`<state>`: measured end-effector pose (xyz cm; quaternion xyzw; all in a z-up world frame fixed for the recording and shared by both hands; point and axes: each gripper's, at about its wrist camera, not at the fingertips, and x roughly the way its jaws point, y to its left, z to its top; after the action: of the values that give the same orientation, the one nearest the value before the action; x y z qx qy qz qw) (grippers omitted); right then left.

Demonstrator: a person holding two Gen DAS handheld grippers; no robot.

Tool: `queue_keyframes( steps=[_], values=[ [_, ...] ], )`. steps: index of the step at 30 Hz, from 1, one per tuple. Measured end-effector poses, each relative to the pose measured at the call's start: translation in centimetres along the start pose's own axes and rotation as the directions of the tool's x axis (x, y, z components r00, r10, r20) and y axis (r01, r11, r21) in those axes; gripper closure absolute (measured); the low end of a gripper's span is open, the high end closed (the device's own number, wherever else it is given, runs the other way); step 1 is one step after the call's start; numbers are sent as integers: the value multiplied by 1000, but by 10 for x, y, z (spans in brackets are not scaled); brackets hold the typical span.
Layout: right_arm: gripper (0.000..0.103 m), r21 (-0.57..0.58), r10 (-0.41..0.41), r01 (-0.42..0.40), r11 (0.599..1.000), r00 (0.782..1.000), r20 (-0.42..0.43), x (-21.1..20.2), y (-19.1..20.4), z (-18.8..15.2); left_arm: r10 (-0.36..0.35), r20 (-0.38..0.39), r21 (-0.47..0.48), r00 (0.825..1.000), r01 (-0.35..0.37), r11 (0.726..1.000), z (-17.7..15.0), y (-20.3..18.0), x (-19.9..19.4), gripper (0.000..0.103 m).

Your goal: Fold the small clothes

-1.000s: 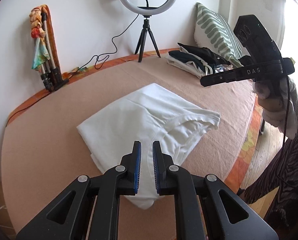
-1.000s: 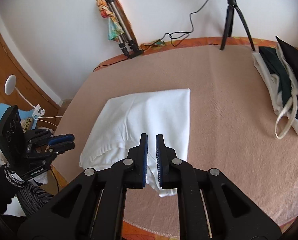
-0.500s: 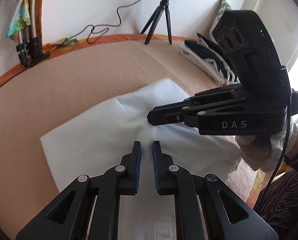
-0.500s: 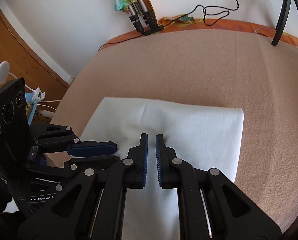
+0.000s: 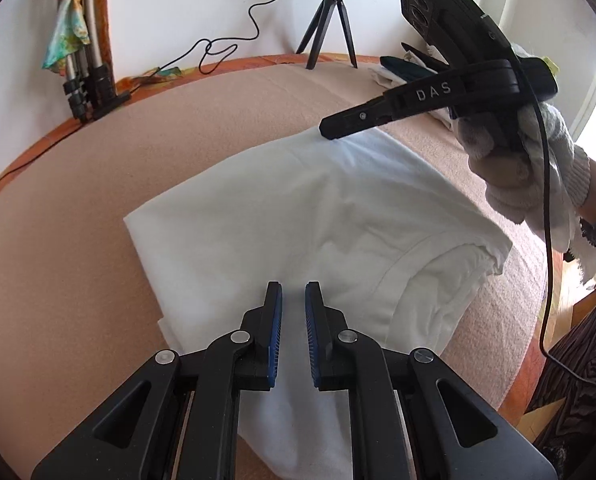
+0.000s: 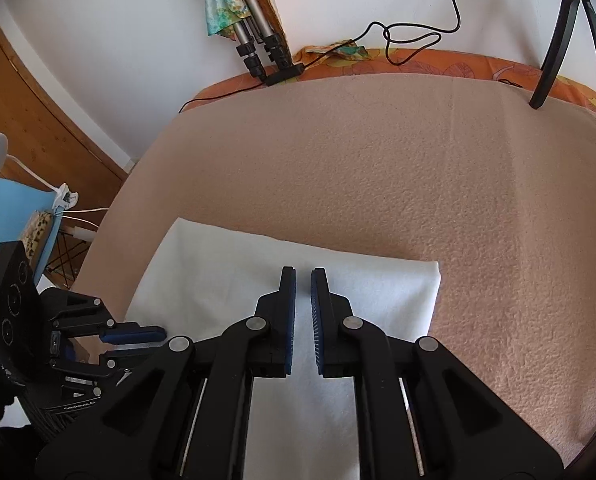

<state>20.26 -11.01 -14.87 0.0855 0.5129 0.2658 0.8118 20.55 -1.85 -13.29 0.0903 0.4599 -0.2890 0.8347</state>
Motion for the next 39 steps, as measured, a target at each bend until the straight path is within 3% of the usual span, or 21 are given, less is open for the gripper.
queue_keyframes(
  steps=[2, 4, 8, 13, 16, 17, 19, 21, 22, 25, 26, 28, 34, 39],
  values=[
    [95, 15, -98, 98, 995, 995, -13, 10, -12, 2, -6, 17, -4, 1000, 6, 1000, -6, 3, -1, 93],
    [99, 68, -99, 99, 993, 995, -8, 6, -30, 3, 7, 11, 16, 1000, -7, 1000, -9, 1, -5, 93],
    [88, 166, -198, 189, 968, 980, 36, -23, -56, 1, 42, -5, 50, 999, -42, 998, -19, 0, -20, 93],
    [87, 228, -156, 132, 965, 984, 88, -59, -69, -16, 66, -17, 17, 998, -66, 998, -40, 5, -43, 89],
    [79, 228, -121, 96, 969, 987, 101, -71, -65, -26, 81, -18, 8, 997, -81, 997, -50, 4, -55, 89],
    [74, 219, -110, 85, 972, 989, 103, -74, -62, -30, 81, -12, -20, 997, -81, 996, -53, 6, -61, 89],
    [69, 204, -88, 66, 977, 991, 102, -76, -54, -33, 61, 5, -121, 998, -60, 991, -58, 16, -73, 78],
    [65, 192, -57, 38, 981, 994, 93, -76, -49, -36, 64, 32, -265, 997, -54, 963, -61, 29, -83, 36],
    [64, 188, -39, 22, 982, 995, 87, -76, -47, -37, 54, 51, -342, 997, -33, 939, -64, 35, -88, 35],
    [53, 184, 0, -14, 983, 997, 71, -71, -44, -34, -78, 93, -513, 993, 115, 850, -72, 46, -89, 35],
    [46, 186, 18, -29, 982, 998, 64, -69, -45, -32, -110, 105, -547, 988, 150, 824, -74, 46, -87, 35],
    [44, 201, 42, -52, 978, 998, 54, -61, -47, -29, -150, 118, -584, 982, 191, 789, -77, 44, -80, 35],
    [44, 256, 90, -103, 961, 994, 59, -46, -65, -18, -195, 102, -643, 975, 215, 735, -82, 39, -58, 35],
    [44, 267, 114, -125, 956, 992, 59, -30, -75, -7, -196, 121, -633, 973, 228, 740, -85, 37, -55, 35]
  ],
)
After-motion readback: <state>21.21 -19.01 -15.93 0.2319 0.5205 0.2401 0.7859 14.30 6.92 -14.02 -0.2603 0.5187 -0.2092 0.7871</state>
